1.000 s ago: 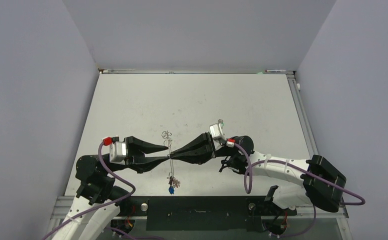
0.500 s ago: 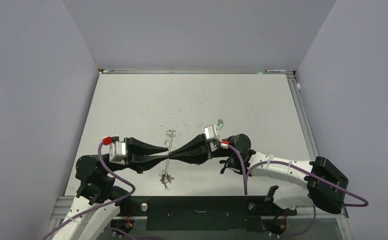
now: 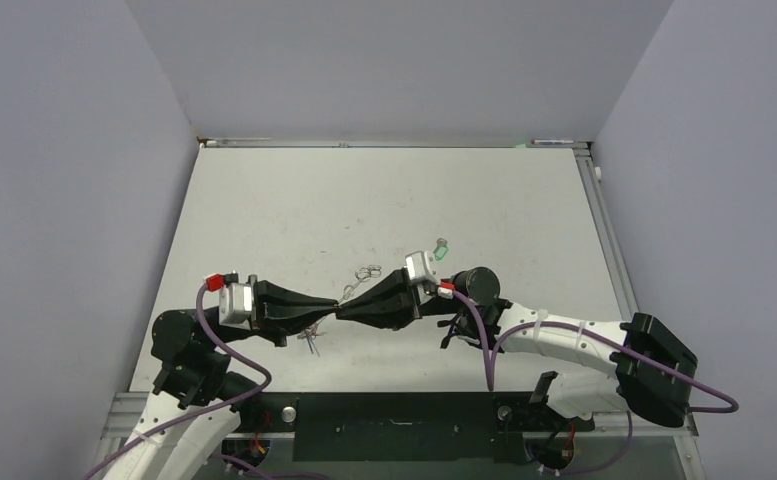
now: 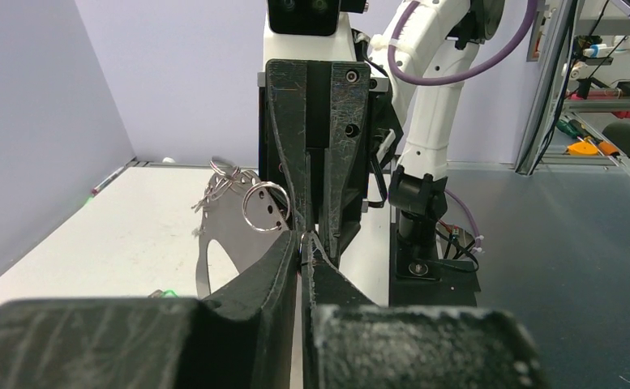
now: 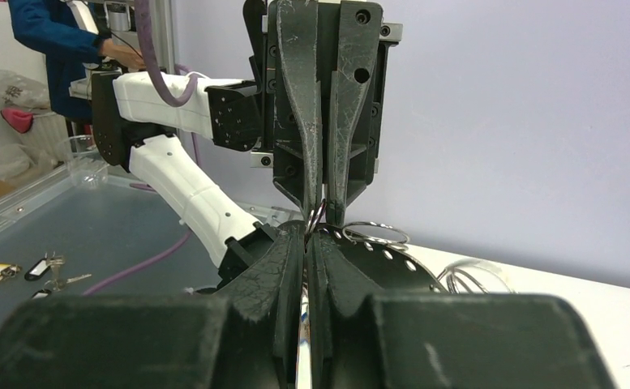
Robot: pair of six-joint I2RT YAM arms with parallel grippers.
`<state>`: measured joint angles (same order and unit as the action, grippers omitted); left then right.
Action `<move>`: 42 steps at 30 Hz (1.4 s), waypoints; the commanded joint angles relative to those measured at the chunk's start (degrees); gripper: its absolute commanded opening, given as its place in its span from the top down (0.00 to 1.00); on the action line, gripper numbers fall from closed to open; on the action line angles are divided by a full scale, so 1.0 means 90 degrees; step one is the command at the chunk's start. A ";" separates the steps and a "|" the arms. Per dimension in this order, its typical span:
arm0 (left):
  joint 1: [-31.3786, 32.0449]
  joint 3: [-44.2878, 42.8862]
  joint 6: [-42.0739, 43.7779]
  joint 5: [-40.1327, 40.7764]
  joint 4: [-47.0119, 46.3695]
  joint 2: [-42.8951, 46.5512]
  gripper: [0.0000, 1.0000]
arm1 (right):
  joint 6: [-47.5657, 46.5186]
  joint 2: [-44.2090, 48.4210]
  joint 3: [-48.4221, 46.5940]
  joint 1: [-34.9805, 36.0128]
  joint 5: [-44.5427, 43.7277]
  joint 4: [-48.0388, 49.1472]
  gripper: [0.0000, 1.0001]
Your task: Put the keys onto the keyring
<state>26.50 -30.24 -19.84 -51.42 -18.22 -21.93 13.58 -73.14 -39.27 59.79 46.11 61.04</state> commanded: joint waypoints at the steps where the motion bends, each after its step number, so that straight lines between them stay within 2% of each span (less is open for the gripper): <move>1: 0.0043 -0.0137 0.0234 -0.0048 0.0231 -0.0131 1.00 | -0.0066 0.0268 -0.0478 0.0145 0.0123 0.0549 0.95; 4: 0.0044 -0.0269 0.0526 0.0234 0.0675 -0.0111 1.00 | -0.0203 0.0298 -0.0458 0.0152 -0.0016 0.0259 0.94; 6: 0.0044 -0.0332 0.0654 0.0380 0.0841 -0.0098 1.00 | -0.0339 0.0381 -0.0417 0.0153 -0.0149 0.0013 0.90; 9: 0.0044 -0.0386 0.0762 0.0525 0.0976 -0.0074 1.00 | -0.0658 0.0593 -0.0420 0.0151 -0.0243 -0.0613 0.64; 12: 0.0044 -0.0417 0.0858 0.0654 0.1088 -0.0044 1.00 | -0.1093 0.0865 -0.0426 0.0151 -0.0424 -0.1386 0.54; 14: 0.0044 -0.0433 0.0875 0.0691 0.1115 -0.0069 1.00 | -0.1369 0.1025 -0.0455 0.0148 -0.0525 -0.1972 0.53; 20: 0.0044 -0.0449 0.0958 0.0726 0.1209 -0.0073 1.00 | -0.2182 0.1257 -0.0691 0.0139 -0.0878 -0.3348 0.53; 27: 0.0044 -0.0458 0.1011 0.0792 0.1293 -0.0068 1.00 | -0.2335 0.0932 -0.1136 0.0144 -0.1058 -0.4010 0.64; 42: 0.0035 -0.0488 0.1064 0.0986 0.1389 -0.0077 1.00 | -0.2395 0.0719 -0.1266 0.0151 -0.1125 -0.4336 0.70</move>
<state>26.70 -31.88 -11.05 -43.64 -3.99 -22.55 -7.27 -65.39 -47.88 60.82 36.21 20.58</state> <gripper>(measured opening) 0.004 0.304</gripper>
